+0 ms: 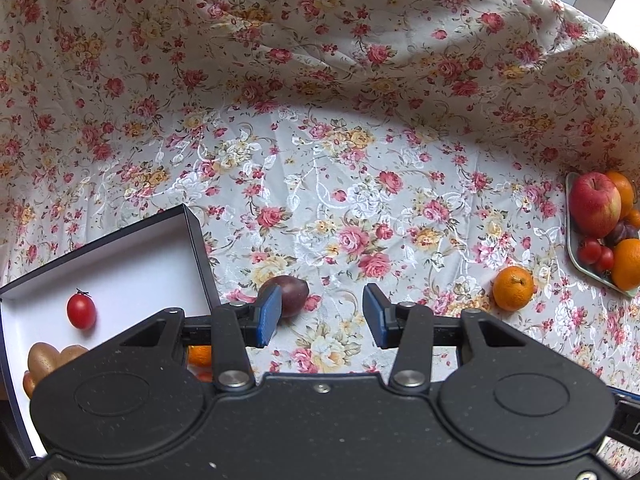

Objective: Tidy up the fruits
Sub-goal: 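Withdraw both open tools from the box toward the remaining fruits, then close the left tool on a dark red plum while the right tool grasps a mandarin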

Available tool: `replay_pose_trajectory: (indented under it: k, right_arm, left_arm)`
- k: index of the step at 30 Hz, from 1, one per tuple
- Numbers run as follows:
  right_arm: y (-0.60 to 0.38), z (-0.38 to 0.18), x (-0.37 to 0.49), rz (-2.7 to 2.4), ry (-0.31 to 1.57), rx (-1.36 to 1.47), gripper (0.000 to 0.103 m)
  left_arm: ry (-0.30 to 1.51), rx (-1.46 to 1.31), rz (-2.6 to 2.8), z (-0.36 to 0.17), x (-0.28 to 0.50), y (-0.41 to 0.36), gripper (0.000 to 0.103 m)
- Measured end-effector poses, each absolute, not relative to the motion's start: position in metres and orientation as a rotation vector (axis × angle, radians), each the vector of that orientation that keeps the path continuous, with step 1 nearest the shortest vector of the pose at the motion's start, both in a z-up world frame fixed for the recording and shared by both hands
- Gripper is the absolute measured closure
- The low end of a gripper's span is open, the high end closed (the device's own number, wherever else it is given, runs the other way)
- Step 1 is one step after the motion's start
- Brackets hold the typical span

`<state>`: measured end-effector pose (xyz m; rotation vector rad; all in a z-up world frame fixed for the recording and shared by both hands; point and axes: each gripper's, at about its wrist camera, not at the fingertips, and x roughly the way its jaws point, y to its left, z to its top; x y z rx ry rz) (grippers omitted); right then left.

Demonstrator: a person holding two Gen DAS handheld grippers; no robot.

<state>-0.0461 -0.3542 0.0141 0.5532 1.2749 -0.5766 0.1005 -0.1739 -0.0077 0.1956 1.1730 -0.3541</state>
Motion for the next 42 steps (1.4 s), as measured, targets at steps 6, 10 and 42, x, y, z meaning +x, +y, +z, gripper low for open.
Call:
replay_pose_trajectory:
  k: [6, 10, 42]
  right_arm:
    - [-0.356, 0.017, -0.042, -0.578, 1.262, 0.553, 0.062]
    - [-0.359, 0.017, -0.037, -0.594, 1.256, 0.556, 0.062]
    - [-0.370, -0.037, 0.029, -0.703, 1.110, 0.459, 0.063]
  left_arm:
    - [1.162, 0.187, -0.353, -0.009, 0.111, -0.169, 0.049]
    - [1.179, 0.207, -0.374, -0.017, 0.114, -0.172, 0.049]
    - [1.298, 0.329, -0.374, -0.069, 0.139, -0.201, 0.048]
